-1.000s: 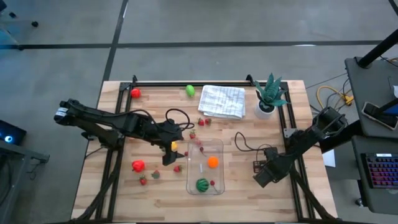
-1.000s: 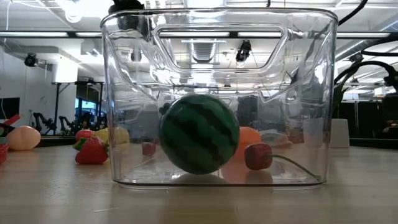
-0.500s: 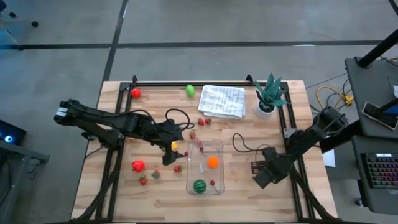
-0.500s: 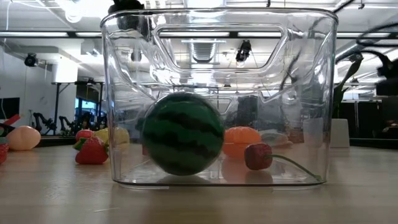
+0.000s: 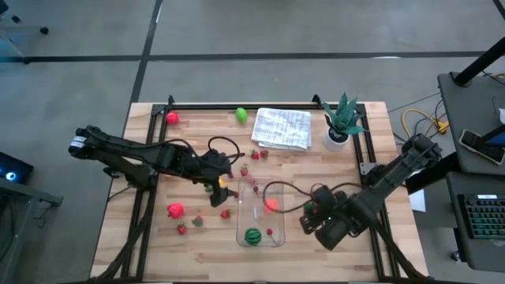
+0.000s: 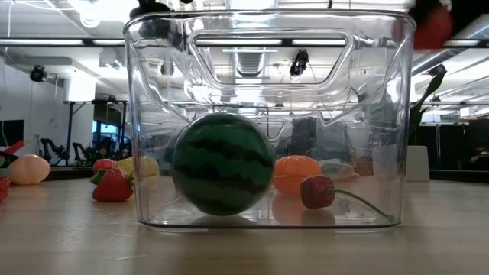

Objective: Pick and placing Produce into tupperware
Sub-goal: Put the orange tomato into the transparent bin

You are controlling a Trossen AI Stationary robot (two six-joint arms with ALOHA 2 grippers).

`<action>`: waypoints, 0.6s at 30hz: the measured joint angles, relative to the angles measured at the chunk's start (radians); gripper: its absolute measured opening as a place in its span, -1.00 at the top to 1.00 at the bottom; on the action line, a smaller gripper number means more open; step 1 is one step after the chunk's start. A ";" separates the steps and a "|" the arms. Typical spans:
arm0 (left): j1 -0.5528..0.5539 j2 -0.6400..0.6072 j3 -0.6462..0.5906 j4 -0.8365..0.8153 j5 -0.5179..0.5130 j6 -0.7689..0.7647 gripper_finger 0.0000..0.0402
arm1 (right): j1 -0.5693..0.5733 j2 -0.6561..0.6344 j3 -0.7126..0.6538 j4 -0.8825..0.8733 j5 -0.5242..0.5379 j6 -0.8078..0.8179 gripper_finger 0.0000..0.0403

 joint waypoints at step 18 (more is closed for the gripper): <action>-0.017 -0.145 -0.058 -0.106 -0.027 -0.209 -0.86 | -0.314 0.134 0.096 0.358 -0.301 -0.645 0.03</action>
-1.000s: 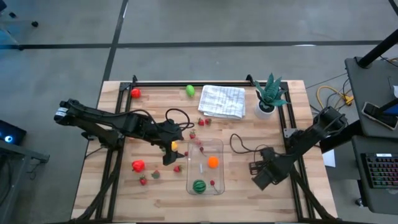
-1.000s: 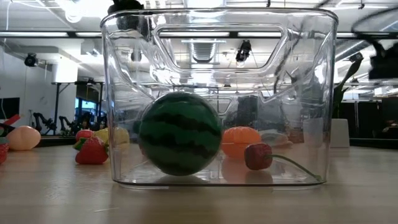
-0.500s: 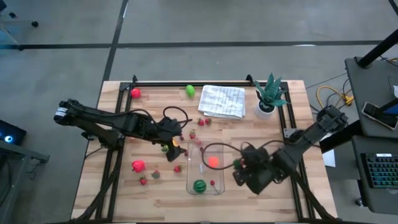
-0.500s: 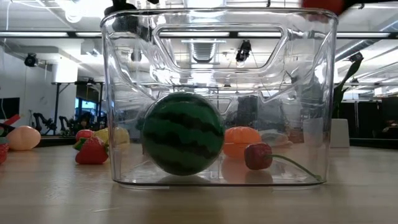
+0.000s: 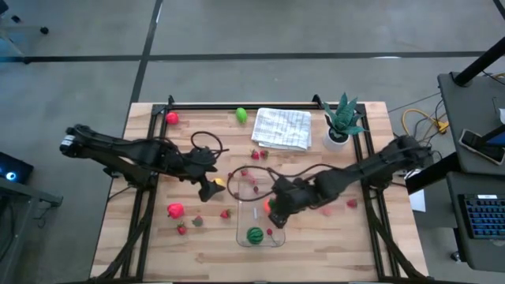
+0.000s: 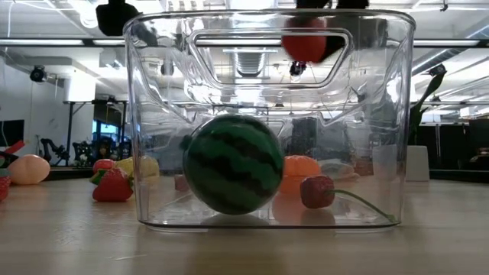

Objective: Pick and placing Produce into tupperware
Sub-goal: Put the orange tomato into the transparent bin, then put the pink peach into the transparent bin

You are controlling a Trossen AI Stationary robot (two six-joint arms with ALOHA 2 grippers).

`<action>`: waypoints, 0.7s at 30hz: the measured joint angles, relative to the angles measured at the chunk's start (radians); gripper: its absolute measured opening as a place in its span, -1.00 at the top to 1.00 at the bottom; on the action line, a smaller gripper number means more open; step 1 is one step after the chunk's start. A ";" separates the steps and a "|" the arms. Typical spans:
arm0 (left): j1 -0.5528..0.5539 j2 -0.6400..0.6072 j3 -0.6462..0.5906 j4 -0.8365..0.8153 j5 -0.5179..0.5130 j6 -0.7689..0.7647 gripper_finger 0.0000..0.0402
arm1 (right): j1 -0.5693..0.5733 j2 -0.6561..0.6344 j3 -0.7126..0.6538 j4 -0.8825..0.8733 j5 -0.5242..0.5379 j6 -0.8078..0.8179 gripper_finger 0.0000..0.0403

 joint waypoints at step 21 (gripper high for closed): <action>0.001 -0.040 -0.072 0.004 -0.027 -0.026 -0.86 | -0.009 -0.037 0.000 -0.220 0.088 0.178 -0.66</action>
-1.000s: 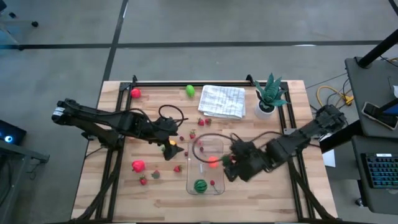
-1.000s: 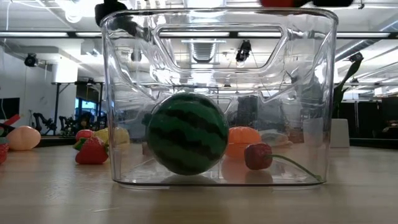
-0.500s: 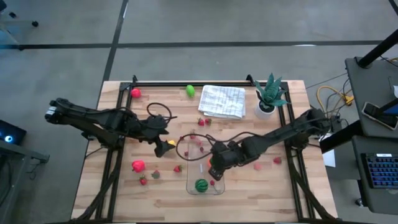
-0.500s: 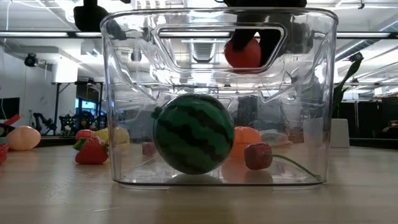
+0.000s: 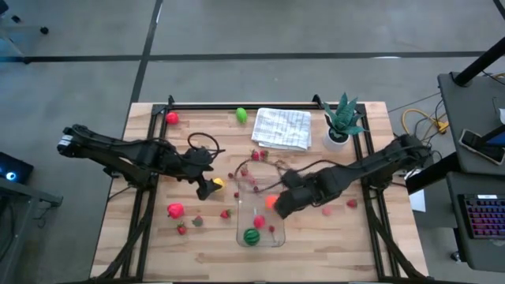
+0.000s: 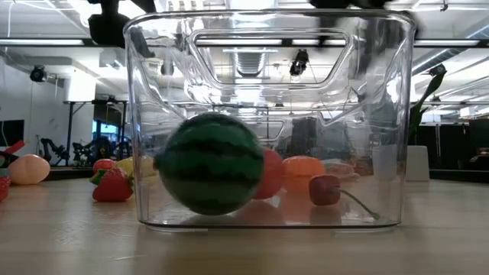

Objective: Pick and placing Produce into tupperware
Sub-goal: Put the pink peach into the transparent bin

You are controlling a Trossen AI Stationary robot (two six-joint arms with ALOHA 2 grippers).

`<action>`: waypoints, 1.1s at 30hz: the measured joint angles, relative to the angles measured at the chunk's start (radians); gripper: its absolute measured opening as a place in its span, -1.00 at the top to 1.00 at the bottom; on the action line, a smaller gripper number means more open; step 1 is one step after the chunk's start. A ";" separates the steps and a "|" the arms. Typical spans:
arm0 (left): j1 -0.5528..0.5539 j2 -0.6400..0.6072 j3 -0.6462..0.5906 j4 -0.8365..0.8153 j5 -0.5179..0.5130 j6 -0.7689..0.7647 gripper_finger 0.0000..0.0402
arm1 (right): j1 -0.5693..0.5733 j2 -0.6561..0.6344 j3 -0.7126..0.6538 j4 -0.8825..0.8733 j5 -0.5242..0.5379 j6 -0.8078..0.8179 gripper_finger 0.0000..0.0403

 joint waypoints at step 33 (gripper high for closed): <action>0.000 0.023 -0.005 0.001 0.003 0.029 -0.86 | 0.186 -0.108 -0.560 0.099 -0.225 0.708 -0.56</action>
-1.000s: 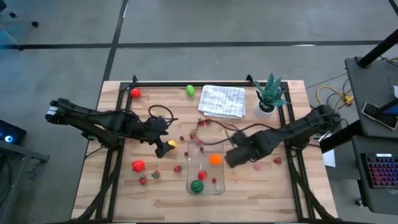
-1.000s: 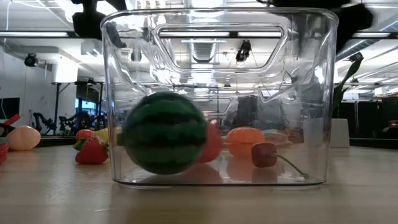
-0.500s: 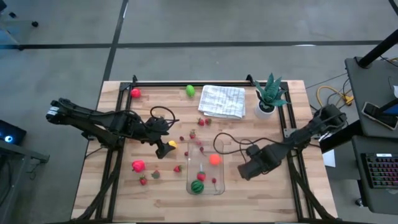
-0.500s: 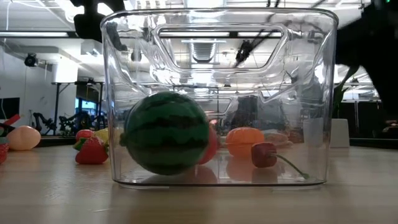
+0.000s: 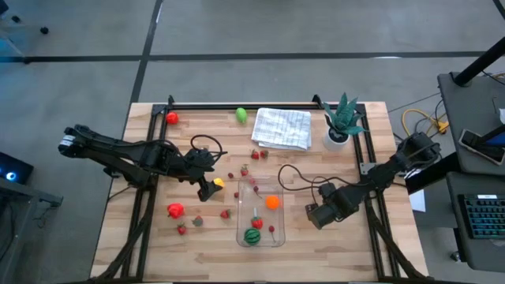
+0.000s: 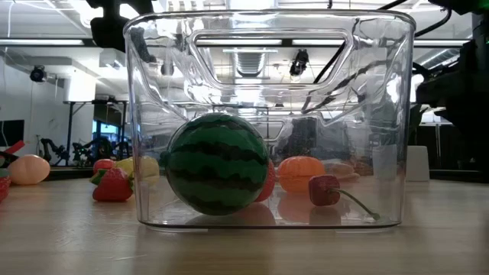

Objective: Pick and placing Produce into tupperware
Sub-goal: Put the pink peach into the transparent bin

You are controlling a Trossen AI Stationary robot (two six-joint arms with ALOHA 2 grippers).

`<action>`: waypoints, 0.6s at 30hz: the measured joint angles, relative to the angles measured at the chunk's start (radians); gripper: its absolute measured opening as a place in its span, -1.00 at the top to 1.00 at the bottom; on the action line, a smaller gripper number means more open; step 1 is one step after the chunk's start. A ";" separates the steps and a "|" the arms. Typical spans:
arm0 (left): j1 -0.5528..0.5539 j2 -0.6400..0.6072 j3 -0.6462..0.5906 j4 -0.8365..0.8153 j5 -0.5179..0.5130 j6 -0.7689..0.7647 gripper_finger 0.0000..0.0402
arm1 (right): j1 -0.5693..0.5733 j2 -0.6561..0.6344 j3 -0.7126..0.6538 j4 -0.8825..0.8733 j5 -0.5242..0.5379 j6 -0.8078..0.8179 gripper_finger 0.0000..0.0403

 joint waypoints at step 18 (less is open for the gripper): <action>0.000 0.000 0.000 0.000 0.001 -0.002 -0.86 | 0.000 0.020 -0.062 0.053 -0.004 -0.003 0.06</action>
